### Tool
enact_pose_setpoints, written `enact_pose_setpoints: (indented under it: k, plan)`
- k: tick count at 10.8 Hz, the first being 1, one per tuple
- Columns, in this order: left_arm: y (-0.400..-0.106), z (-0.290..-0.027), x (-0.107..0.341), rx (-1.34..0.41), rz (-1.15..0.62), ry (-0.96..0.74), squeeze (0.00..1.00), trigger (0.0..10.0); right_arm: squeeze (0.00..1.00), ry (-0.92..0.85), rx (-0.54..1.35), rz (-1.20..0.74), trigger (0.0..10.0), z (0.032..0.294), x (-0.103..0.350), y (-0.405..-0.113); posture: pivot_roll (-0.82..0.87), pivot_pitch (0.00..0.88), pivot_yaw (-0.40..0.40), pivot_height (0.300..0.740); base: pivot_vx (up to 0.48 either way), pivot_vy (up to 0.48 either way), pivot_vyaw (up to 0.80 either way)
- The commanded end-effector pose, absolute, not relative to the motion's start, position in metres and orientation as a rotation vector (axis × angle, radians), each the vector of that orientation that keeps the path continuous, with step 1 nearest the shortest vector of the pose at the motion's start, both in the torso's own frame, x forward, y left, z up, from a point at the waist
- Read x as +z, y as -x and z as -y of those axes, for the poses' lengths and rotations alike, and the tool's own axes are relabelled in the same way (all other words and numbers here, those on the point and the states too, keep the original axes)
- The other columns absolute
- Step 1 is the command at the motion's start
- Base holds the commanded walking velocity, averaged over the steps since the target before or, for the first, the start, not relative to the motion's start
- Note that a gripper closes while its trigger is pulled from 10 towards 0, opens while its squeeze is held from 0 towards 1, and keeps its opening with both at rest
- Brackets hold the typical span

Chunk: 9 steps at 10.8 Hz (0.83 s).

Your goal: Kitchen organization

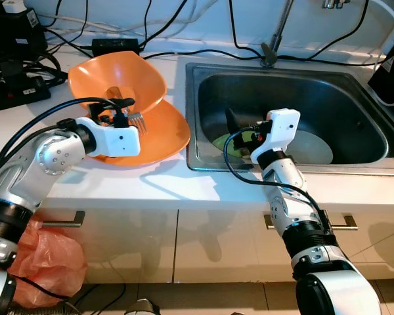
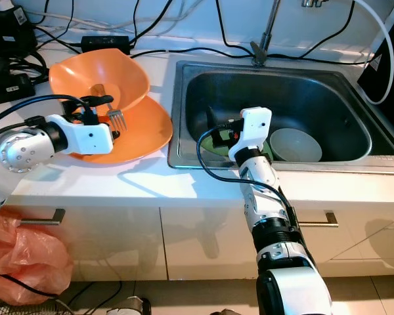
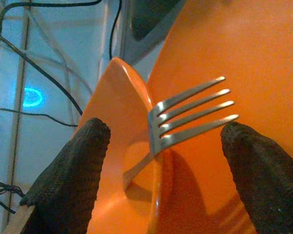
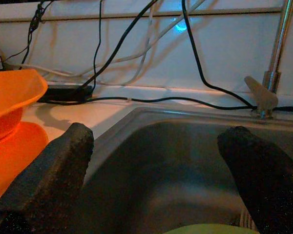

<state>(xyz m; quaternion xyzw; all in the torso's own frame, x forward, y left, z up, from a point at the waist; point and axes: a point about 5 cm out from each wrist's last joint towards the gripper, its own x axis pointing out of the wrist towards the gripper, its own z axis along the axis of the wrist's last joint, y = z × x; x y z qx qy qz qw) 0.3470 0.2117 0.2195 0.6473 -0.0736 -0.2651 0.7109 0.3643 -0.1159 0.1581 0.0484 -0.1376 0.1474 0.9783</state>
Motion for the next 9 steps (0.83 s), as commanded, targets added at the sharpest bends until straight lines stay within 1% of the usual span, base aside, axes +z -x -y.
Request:
enact_pose_setpoints:
  k: [1,5,7,9]
  plan:
    - [-0.348,-0.205,0.218,-0.614,0.183,-1.461,0.0,10.0,0.0,-0.093,0.28,0.298,10.0,0.121,0.161,-0.365,0.08,0.025,-0.041,0.74,0.0,0.0,0.0]
    - [-0.355,-0.196,0.214,-0.608,0.23,-1.502,0.0,10.0,0.0,-0.092,0.28,0.293,10.0,0.121,0.159,-0.364,0.07,0.02,-0.04,0.74,0.0,0.0,0.0]
    - [-0.361,-0.192,0.214,-0.566,0.276,-1.577,0.0,10.0,0.0,-0.09,0.281,0.295,10.0,0.122,0.16,-0.364,0.07,0.019,-0.042,0.74,0.0,0.0,0.0]
    - [-0.363,-0.19,0.214,-0.548,0.288,-1.594,0.0,10.0,0.0,-0.091,0.28,0.295,10.0,0.121,0.16,-0.364,0.07,0.02,-0.041,0.74,0.0,0.0,0.0]
